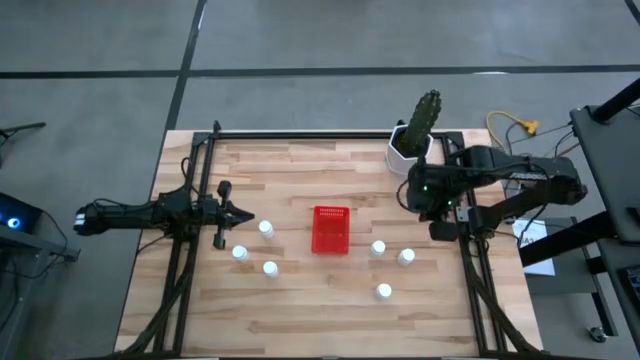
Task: Pick and place pill bottles into a basket
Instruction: Put the white pill bottle into the red bin
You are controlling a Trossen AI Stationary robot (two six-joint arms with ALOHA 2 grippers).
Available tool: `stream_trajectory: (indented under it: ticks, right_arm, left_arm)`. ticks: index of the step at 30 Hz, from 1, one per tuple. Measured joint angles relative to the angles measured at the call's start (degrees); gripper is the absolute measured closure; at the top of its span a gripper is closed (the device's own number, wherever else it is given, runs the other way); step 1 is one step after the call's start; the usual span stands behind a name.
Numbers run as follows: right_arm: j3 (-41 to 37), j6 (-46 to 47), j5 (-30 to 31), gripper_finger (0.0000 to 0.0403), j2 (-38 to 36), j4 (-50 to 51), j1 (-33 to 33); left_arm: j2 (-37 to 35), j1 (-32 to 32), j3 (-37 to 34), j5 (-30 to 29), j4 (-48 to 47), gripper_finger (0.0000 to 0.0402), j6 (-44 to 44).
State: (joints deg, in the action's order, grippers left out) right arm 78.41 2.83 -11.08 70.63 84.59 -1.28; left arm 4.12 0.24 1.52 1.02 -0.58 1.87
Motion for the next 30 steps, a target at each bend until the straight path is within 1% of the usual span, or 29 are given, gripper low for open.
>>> stream_trajectory:
  ticks: [5, 8, 14, 18, 22, 30]
  right_arm:
    - [-3.38, 1.70, 1.57, 0.0394, -0.02, -0.39, -4.83]
    - [-4.72, 3.16, 4.60, 0.0394, 0.45, -1.48, -8.35]
    - [-5.64, 5.08, 8.36, 0.0394, 2.50, -5.29, -15.39]
    - [-5.68, 5.78, 9.30, 0.0394, 4.65, -6.87, -18.81]
    - [-6.17, 4.79, 10.04, 0.0394, 6.54, -7.02, -20.26]
    - [-7.58, 2.54, 9.81, 0.0394, 9.95, -8.69, -20.22]
  left_arm:
    - [0.00, 0.00, 0.00, 0.00, 0.00, 0.0400, 0.00]
    - [0.00, 0.01, 0.02, 0.00, 0.00, 0.0400, 0.00]
    - [0.02, 0.00, 0.00, 0.01, 0.00, 0.0400, 0.00]
    - [0.09, 0.01, 0.00, 0.00, -0.01, 0.0400, 0.00]
    - [0.15, 0.01, 0.00, 0.00, 0.00, 0.0400, 0.00]
    - [0.24, -0.01, 0.00, 0.01, 0.02, 0.0400, 0.00]
